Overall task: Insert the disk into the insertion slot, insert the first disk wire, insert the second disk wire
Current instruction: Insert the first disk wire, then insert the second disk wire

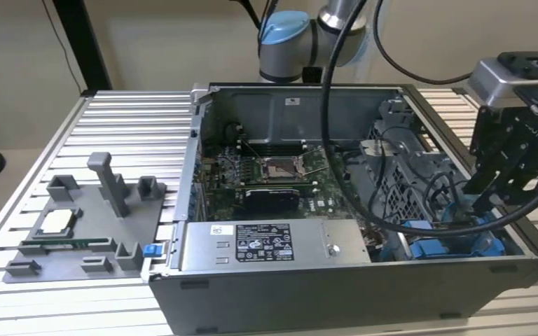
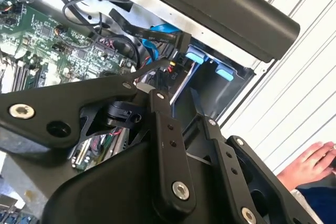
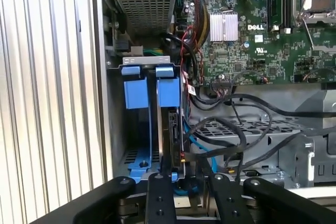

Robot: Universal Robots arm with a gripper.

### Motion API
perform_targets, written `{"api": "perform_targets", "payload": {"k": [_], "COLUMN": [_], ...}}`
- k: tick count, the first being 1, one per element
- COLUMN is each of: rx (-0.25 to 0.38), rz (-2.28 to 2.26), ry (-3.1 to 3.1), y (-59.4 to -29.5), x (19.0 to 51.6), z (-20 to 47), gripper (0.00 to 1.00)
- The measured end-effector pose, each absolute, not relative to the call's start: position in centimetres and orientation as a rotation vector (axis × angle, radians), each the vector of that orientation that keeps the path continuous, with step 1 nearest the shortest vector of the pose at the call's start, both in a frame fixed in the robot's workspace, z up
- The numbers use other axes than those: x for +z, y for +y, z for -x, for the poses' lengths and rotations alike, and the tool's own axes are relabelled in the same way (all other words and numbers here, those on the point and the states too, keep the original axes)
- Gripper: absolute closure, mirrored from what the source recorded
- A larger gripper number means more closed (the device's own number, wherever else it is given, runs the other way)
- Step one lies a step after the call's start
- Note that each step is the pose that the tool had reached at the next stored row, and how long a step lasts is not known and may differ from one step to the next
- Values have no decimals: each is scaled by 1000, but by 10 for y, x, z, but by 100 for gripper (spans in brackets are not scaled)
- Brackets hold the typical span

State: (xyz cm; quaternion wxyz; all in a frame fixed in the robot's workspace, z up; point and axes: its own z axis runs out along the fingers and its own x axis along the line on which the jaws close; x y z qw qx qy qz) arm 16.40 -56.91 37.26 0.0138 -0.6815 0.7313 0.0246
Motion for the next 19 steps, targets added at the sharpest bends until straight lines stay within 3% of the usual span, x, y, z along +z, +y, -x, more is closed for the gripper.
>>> {"api": "perform_targets", "payload": {"k": [11,19], "rx": [136,141], "rz": [2154,2160], "ry": [2300,2299], "y": [-569,-569], "x": [373,372], "z": [-191,-205], "gripper": [0,0]}}
